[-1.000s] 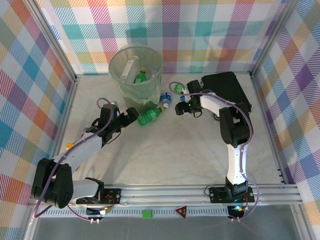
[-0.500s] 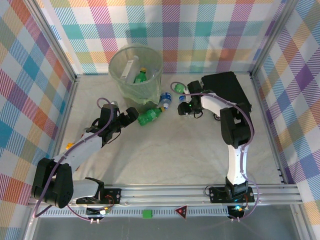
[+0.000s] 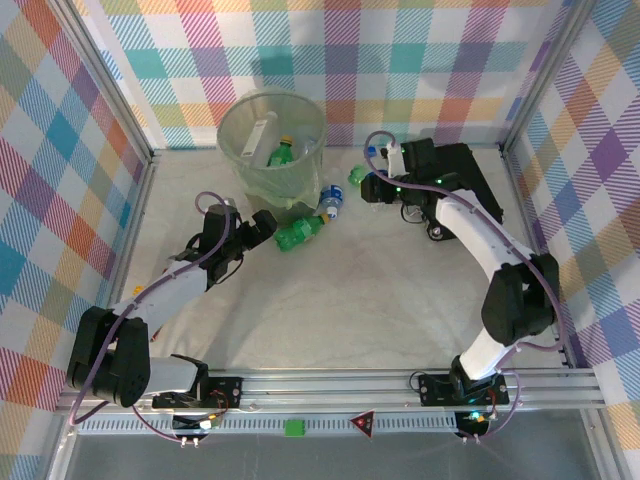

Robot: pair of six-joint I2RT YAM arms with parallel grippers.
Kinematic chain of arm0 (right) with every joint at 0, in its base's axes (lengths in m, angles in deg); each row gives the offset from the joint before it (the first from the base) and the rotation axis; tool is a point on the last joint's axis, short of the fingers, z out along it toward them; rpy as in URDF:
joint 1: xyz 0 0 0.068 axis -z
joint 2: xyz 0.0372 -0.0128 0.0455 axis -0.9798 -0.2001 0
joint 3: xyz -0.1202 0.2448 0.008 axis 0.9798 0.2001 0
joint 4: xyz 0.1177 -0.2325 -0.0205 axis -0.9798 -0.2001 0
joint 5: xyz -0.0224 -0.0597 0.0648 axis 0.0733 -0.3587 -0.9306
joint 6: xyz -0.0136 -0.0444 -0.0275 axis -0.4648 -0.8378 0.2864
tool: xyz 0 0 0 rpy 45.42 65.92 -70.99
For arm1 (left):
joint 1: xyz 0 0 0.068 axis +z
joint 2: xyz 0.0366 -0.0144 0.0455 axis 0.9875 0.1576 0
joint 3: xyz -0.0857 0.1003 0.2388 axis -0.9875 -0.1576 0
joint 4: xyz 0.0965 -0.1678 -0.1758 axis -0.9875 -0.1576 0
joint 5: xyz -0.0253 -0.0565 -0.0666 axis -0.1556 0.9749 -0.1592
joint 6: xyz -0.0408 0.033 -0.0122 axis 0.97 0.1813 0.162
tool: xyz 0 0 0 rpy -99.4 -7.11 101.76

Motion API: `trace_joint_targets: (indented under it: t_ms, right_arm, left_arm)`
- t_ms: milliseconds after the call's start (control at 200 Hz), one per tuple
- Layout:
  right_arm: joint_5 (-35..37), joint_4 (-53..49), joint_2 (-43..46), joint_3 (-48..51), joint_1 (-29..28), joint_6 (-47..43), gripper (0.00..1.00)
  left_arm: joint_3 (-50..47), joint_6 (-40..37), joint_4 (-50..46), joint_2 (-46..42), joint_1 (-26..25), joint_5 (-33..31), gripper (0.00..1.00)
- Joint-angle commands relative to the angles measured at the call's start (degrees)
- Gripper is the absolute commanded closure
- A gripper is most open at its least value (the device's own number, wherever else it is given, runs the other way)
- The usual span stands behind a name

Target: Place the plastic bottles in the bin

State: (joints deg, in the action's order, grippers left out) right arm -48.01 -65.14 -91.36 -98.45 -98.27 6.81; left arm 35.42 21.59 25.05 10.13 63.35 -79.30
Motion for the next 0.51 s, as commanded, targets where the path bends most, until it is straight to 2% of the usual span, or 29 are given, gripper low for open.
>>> trace_joint_targets:
  t_ms: [0, 245, 500]
  right_arm:
    - [-6.8, 3.2, 2.8, -1.9, 0.4, 3.9, 0.52]
    - [-18.0, 10.7, 1.1, -9.3, -1.1, 11.6, 0.53]
    - [-18.8, 11.5, -8.9, -22.2, -6.4, 13.9, 0.53]
  left_arm:
    - [-0.5, -1.1, 1.5, 0.1, -0.2, -1.5, 0.00]
    - [-3.8, -3.2, -0.4, -2.8, 0.6, -4.0, 0.00]
    - [-8.5, -6.0, -3.9, -10.2, 1.0, -8.2, 0.00]
